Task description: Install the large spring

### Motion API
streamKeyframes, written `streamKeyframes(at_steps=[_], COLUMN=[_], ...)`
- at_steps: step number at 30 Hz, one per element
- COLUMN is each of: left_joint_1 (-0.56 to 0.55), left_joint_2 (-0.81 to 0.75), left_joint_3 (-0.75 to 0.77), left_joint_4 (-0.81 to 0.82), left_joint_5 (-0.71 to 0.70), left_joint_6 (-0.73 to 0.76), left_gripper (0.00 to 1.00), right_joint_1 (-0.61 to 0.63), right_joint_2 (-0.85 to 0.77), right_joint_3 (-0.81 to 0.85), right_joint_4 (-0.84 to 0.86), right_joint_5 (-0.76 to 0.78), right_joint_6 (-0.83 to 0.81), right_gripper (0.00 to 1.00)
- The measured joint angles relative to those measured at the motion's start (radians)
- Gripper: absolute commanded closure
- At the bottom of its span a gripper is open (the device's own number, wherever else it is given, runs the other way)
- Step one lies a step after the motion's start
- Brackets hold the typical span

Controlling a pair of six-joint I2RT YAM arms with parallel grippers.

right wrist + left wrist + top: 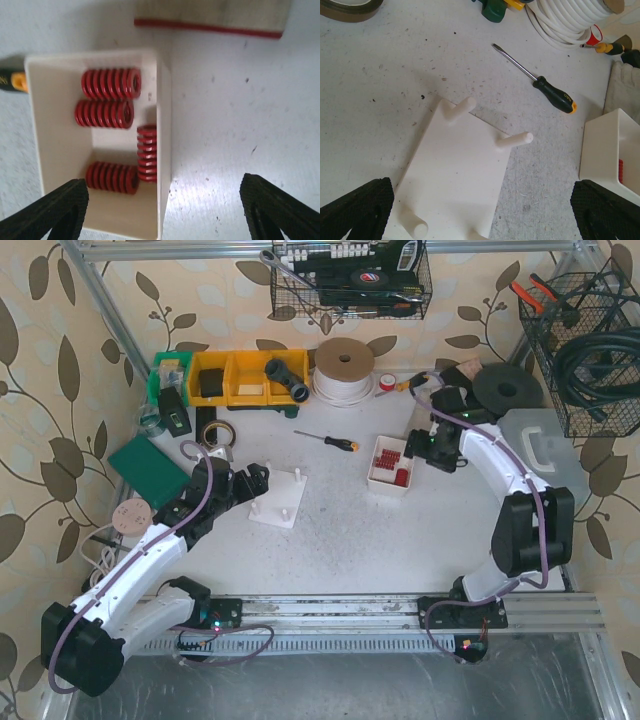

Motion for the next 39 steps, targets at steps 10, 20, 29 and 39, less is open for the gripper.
streamKeyframes(at_steps=[10, 20, 29, 39], left_joint_1=[0.000, 0.000, 0.000, 0.000], left_joint_2=[-0.004, -0.005, 0.002, 0.004], left_joint_3=[-0.001, -0.001, -0.001, -0.001], left_joint_4=[0.000, -0.001, -0.001, -0.001], left_joint_5=[0.000, 0.000, 0.000, 0.000], left_joint_6=[0.000, 0.000, 0.000, 0.000], left_gripper=[0.02, 0.01, 0.02, 0.02], right_joint_1=[0.055, 0.057, 0.097, 0.173], right_joint_2=[-0.006, 0.046, 0.081, 0.074], right_joint_3=[-0.138, -0.141, -0.140, -0.128], right_joint_4=[0.024, 0.079, 0.100, 0.046], right_joint_5=[0.025, 0.029, 0.051, 0.130], right_joint_6=[-0.001, 0.009, 0.005, -0.043], right_gripper=[0.39, 0.65, 1.00, 1.00])
